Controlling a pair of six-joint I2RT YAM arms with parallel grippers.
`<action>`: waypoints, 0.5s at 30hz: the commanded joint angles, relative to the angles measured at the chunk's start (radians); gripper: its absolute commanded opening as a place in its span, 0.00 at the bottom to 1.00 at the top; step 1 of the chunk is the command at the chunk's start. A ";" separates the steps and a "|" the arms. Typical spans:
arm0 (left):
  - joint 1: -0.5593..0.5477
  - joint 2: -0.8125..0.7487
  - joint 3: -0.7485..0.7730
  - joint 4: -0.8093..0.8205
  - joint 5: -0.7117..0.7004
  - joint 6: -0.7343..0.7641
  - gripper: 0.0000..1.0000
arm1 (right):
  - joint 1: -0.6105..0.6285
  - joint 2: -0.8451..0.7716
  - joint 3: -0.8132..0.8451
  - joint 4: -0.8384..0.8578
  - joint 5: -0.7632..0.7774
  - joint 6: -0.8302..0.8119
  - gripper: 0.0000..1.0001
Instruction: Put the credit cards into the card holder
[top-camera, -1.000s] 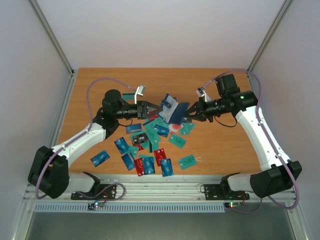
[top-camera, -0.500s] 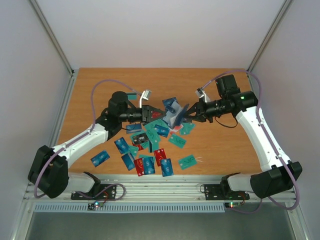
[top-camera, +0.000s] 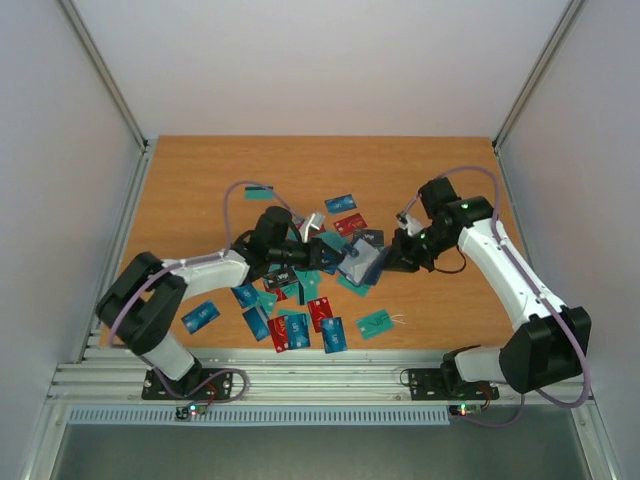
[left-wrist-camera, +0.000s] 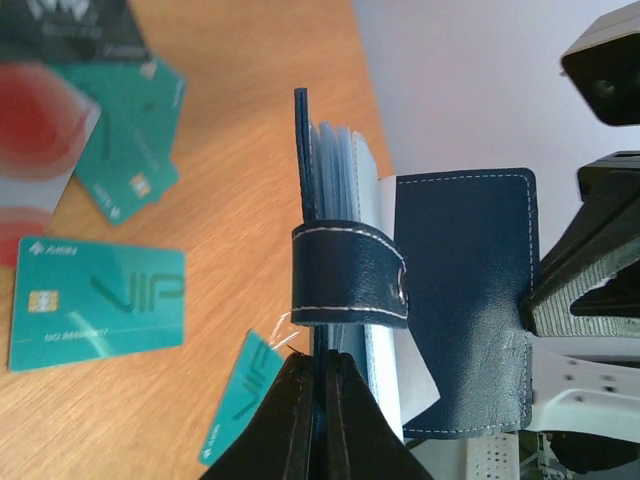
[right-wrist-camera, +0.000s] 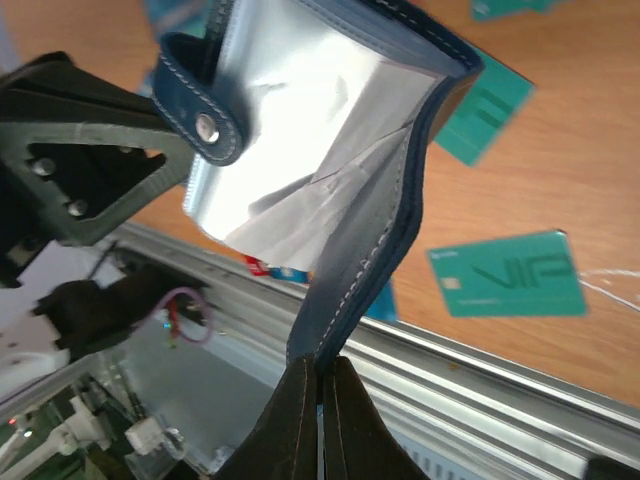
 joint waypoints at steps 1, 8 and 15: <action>-0.041 0.100 -0.042 0.191 -0.051 -0.041 0.00 | 0.004 0.027 -0.097 0.046 0.121 -0.028 0.01; -0.105 0.286 -0.003 0.317 -0.097 -0.058 0.00 | -0.011 0.141 -0.203 0.125 0.265 -0.025 0.01; -0.145 0.392 0.104 0.283 -0.176 -0.065 0.00 | -0.092 0.191 -0.204 0.113 0.338 -0.061 0.11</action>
